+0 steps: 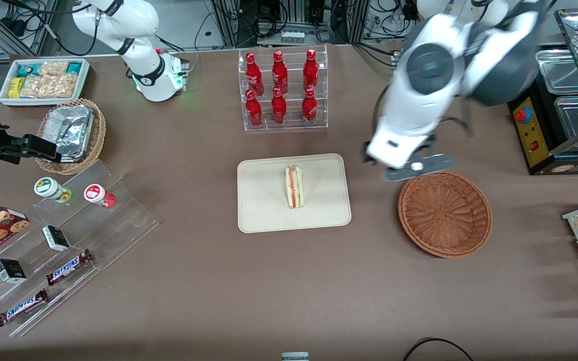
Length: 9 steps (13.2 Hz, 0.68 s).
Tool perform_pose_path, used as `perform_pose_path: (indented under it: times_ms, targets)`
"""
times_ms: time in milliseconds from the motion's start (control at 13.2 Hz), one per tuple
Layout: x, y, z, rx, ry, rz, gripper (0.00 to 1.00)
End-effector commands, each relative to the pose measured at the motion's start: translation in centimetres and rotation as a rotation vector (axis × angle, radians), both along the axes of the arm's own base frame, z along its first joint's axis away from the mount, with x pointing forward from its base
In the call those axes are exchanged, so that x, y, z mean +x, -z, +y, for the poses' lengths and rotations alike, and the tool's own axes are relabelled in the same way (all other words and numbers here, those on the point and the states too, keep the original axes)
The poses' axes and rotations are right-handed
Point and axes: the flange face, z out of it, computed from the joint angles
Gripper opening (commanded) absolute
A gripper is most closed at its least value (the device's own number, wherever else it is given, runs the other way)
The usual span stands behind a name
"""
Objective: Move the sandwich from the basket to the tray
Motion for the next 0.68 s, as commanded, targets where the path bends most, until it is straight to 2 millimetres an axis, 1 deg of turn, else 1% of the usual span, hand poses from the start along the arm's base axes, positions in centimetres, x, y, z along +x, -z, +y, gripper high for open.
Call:
perform_pose_path:
  times_ms: [0,151,302,377,604]
  targets:
    - [-1.0,-2.5,5.2,-0.043,0.058,0.018,1.0]
    - [-0.9,-3.6,9.9,-0.061,0.103,0.013,1.0]
    - [-0.7,-4.5,13.7,-0.099,0.109,0.01,1.0]
    - [-0.7,-5.0,15.3,-0.109,0.126,0.004,1.0]
    - [-0.7,-5.1,19.6,-0.114,0.142,0.002,1.0]
